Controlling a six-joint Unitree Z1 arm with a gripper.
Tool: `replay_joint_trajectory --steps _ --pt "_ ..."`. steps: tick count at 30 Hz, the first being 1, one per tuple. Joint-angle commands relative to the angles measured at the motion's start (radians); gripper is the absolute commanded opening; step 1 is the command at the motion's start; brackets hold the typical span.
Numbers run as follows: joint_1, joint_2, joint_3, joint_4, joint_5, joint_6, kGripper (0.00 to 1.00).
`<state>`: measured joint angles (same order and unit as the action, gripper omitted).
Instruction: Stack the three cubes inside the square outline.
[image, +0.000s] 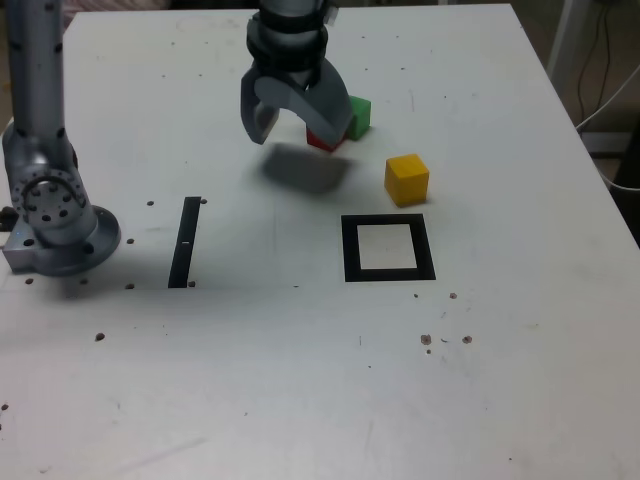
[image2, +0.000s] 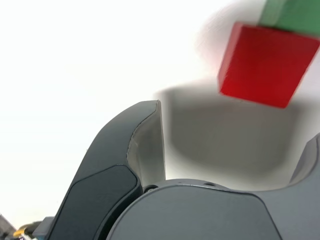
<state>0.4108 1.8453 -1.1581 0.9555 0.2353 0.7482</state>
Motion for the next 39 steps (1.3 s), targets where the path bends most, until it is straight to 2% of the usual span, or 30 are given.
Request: replay_joint_trajectory --steps 1,12,21,28,39 --pt "0.0 0.015 -0.007 -0.01 0.001 0.013 0.96" --pt "0.001 0.07 -0.004 -0.068 0.013 0.119 0.92" --pt "0.027 0.09 -0.008 -0.065 0.024 0.163 0.84" --pt "0.032 0.092 -0.015 -0.036 0.033 0.164 0.82" --pt "0.046 0.093 -0.024 -0.062 0.008 0.155 0.58"
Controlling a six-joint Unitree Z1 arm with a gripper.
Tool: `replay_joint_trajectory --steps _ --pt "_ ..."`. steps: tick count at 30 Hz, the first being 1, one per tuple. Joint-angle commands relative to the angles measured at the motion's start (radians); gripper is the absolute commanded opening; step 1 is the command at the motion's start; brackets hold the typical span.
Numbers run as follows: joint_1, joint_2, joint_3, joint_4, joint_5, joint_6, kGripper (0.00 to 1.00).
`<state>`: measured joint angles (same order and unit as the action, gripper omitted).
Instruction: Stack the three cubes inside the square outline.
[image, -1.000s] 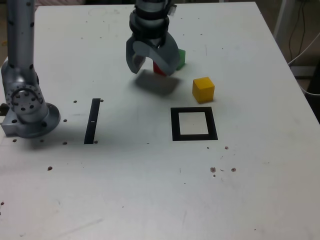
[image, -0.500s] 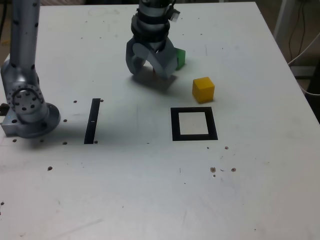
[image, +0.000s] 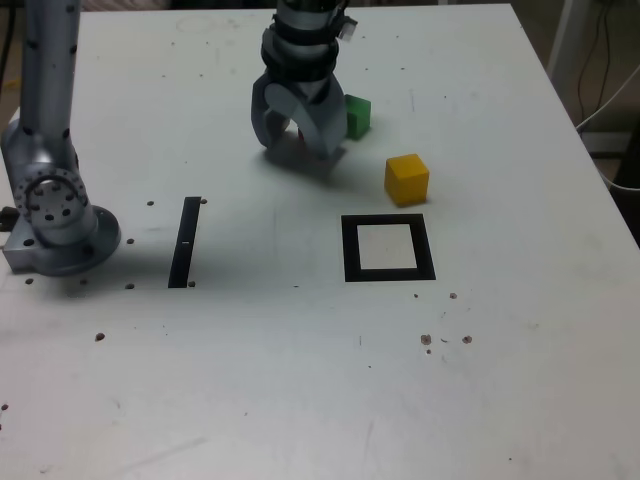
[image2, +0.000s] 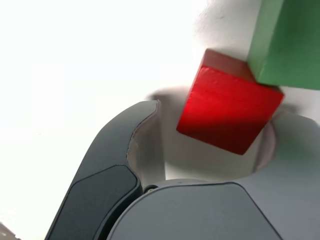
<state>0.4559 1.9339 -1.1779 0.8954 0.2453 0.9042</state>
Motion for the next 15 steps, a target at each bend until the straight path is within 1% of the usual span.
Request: replay_joint_trajectory --steps 1,6,10,15 --pt "0.001 0.004 -0.004 -0.005 -0.004 0.0 0.55" --pt "0.001 0.004 -0.002 -0.024 -0.015 0.007 0.44" --pt "0.001 0.005 -0.001 -0.039 -0.022 0.024 0.38" --pt "0.001 0.006 0.001 -0.046 -0.046 0.044 0.32"
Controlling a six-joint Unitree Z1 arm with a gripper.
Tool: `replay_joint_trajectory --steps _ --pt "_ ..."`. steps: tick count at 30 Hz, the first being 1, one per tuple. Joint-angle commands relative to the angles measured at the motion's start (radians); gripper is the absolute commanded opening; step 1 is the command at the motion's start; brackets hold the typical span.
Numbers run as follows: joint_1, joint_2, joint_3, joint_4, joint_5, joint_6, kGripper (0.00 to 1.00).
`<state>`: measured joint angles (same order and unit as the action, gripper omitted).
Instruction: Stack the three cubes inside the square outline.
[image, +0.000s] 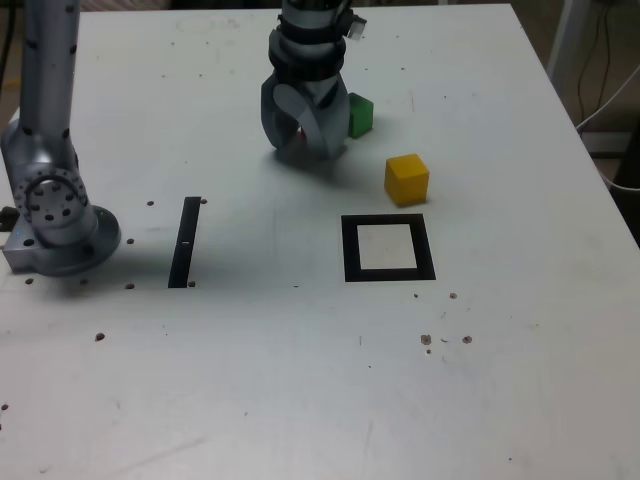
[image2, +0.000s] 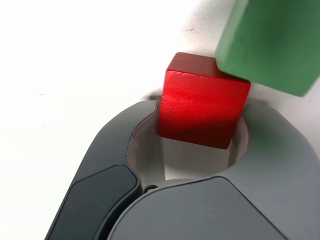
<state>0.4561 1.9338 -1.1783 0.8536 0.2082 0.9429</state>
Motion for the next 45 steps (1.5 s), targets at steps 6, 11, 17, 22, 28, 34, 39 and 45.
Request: replay_joint_trajectory --steps 6,11,17,22,28,34,39,45 --pt "0.001 -0.005 0.01 -0.004 -0.043 0.02 0.27" --pt "0.001 -0.043 0.026 0.002 -0.073 0.023 0.25" --pt "-0.005 -0.122 0.045 0.021 -0.142 0.018 0.24" --pt "-0.049 -0.196 0.061 0.064 -0.18 -0.05 0.24" --pt "-0.139 -0.295 0.089 0.125 -0.128 -0.265 0.24" --pt "-0.26 -0.313 0.088 0.206 -0.101 -0.471 0.24" --pt "-0.416 -0.327 0.062 0.246 -0.061 -0.687 0.24" --pt "-0.596 -0.305 0.012 0.271 -0.066 -0.931 0.22"
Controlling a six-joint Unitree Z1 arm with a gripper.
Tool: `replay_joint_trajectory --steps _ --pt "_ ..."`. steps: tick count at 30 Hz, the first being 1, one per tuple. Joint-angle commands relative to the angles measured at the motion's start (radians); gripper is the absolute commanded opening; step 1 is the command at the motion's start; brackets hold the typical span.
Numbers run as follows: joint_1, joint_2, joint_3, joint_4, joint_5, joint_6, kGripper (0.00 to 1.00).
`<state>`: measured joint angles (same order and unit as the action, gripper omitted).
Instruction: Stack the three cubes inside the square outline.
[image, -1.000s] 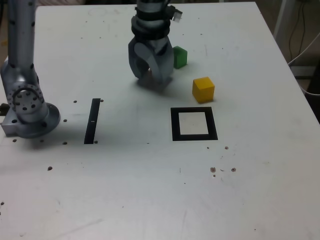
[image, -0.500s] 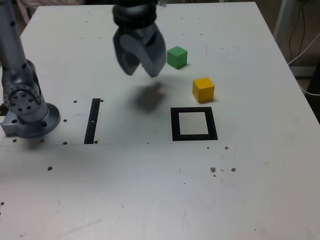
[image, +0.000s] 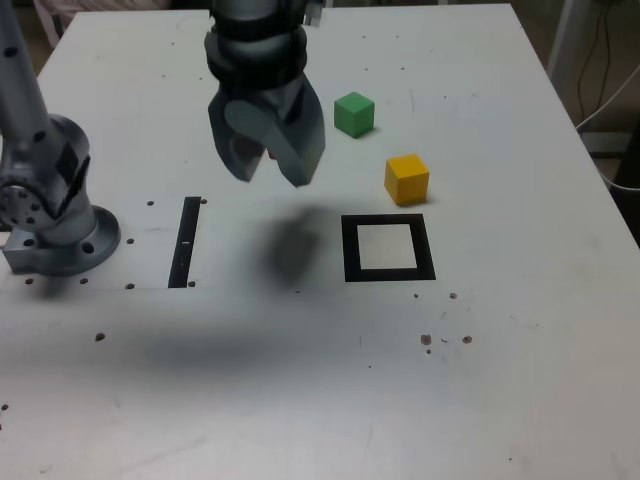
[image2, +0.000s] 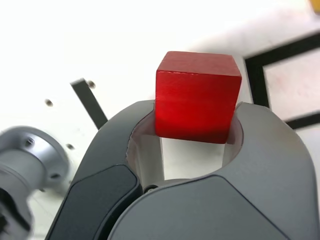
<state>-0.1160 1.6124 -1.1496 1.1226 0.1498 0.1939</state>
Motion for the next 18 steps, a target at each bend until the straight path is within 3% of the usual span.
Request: replay_joint_trajectory --steps 1,7,18 --pt "-0.052 0.028 -0.033 0.001 -0.016 -0.217 0.21" --pt "-0.131 0.106 -0.119 0.002 -0.047 -0.308 0.2" --pt "-0.152 0.255 -0.251 0.001 -0.049 -0.47 0.2"
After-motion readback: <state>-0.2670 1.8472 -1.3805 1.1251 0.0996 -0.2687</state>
